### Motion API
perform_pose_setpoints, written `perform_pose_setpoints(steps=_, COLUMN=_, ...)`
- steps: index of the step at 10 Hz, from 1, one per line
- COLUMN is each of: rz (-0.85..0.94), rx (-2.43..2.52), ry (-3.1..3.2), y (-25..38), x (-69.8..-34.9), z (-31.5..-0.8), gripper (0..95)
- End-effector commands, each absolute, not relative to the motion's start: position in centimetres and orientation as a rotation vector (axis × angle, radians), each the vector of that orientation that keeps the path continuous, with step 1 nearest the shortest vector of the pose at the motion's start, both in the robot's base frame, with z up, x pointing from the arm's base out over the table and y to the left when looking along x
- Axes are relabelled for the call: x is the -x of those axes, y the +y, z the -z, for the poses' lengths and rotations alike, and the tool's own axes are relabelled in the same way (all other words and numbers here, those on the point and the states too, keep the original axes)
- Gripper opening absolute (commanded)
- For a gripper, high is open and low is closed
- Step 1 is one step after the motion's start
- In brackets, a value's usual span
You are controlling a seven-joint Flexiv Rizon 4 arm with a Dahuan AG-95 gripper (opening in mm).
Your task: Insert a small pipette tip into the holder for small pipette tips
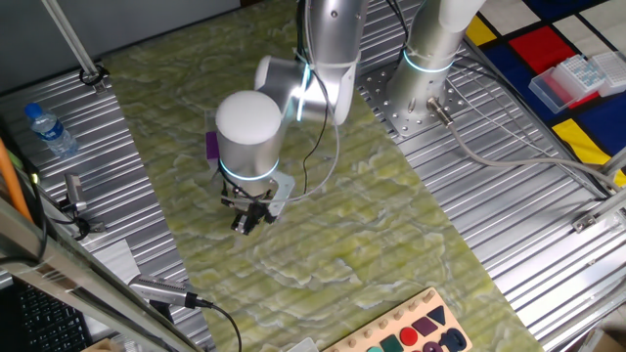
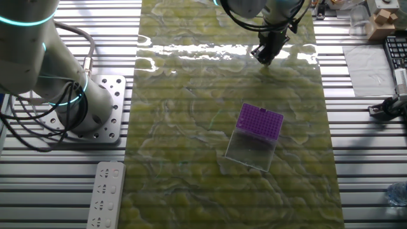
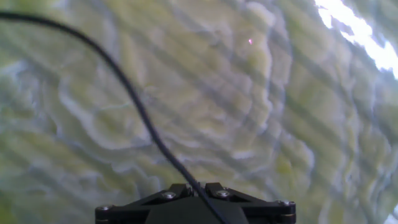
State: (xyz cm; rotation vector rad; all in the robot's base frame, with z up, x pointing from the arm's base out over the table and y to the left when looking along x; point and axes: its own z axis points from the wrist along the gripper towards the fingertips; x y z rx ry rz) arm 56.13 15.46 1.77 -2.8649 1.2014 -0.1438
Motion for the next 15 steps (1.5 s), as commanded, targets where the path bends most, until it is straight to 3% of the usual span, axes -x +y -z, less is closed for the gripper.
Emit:
perform_pose_setpoints(steps=1, rz=0.182, rx=2.9, ry=1.069, y=15.4, x=-56.2, z=-1.8, gripper=0.0)
perform_pose_setpoints(steps=4, rz=0.171, rx=2.941, ry=1.09, y=15.6, x=-56.1, z=-1.7, gripper=0.0)
perform_pose_setpoints(steps=5, rz=0.169, rx=2.976, ry=1.047, y=15.8, x=-56.1, z=-1.7, gripper=19.0)
perform_pose_setpoints(steps=8, rz=0.17, rx=3.016, ry=0.938, y=16.1, x=-56.1, z=-1.6, gripper=19.0)
perform_pose_setpoints(steps=9, rz=0.177, rx=3.0, ry=0.962, y=16.1, x=-56.1, z=-1.7, gripper=38.0)
perform_pose_setpoints(steps=10, rz=0.178, rx=2.984, ry=0.997, y=16.1, x=-56.1, z=-1.8, gripper=19.0)
perform_pose_setpoints(steps=13, rz=0.173, rx=2.821, ry=1.36, y=16.2, x=-56.1, z=-2.9, gripper=19.0)
perform_pose_setpoints(steps=15, rz=0.137, rx=2.275, ry=2.099, y=16.3, x=-56.1, z=-3.4, gripper=19.0)
